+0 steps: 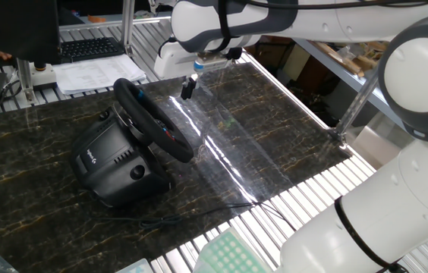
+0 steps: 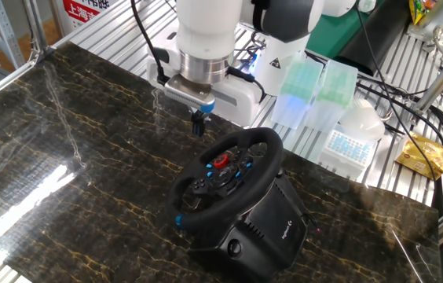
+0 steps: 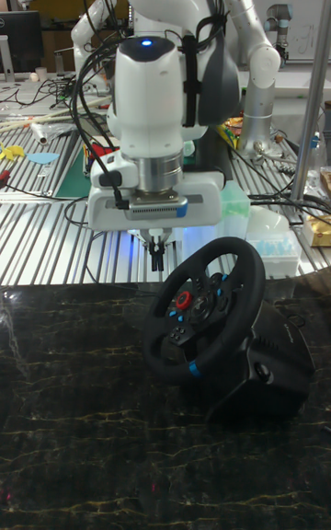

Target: Rotate the steering wheel 90 degrees clockwise

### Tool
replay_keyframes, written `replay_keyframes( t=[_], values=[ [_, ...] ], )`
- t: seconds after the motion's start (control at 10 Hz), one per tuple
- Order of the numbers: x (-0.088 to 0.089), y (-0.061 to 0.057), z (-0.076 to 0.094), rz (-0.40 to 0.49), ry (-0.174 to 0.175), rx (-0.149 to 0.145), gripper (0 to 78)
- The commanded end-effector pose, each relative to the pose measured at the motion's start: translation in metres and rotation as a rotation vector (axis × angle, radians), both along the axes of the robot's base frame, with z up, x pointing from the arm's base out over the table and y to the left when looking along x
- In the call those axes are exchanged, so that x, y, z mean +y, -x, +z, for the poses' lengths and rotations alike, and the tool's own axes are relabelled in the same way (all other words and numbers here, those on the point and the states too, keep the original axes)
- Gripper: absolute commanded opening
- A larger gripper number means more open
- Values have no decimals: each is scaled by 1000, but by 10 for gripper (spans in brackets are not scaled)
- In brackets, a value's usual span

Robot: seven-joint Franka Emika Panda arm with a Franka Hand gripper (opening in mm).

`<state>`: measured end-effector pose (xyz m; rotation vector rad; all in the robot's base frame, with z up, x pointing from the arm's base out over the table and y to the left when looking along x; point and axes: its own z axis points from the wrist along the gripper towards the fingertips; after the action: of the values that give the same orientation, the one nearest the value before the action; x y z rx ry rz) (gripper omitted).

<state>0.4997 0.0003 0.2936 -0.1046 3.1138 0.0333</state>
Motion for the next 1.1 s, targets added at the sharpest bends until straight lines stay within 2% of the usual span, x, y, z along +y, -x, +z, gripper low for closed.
replay_keyframes(
  t=[0.1,0.2,0.3,0.4,0.5,0.6,0.7,0.8,0.9,1.0,1.1],
  values=[
    [-8,3,-17,-27,-37,50,0],
    [-6,6,-26,-62,-91,82,0],
    [-5,10,-34,-88,-145,88,0],
    [-3,17,-51,-115,-193,108,0],
    [-2,21,-58,-122,-186,138,0],
    [-2,22,-62,-124,-188,212,0],
    [-2,22,-63,-103,-189,304,0],
    [-2,22,-63,-94,-209,345,0],
    [-2,23,-63,-100,-228,365,0],
    [-2,24,-66,-99,-277,388,0],
    [-2,25,-69,-94,-320,394,0]
  ],
)
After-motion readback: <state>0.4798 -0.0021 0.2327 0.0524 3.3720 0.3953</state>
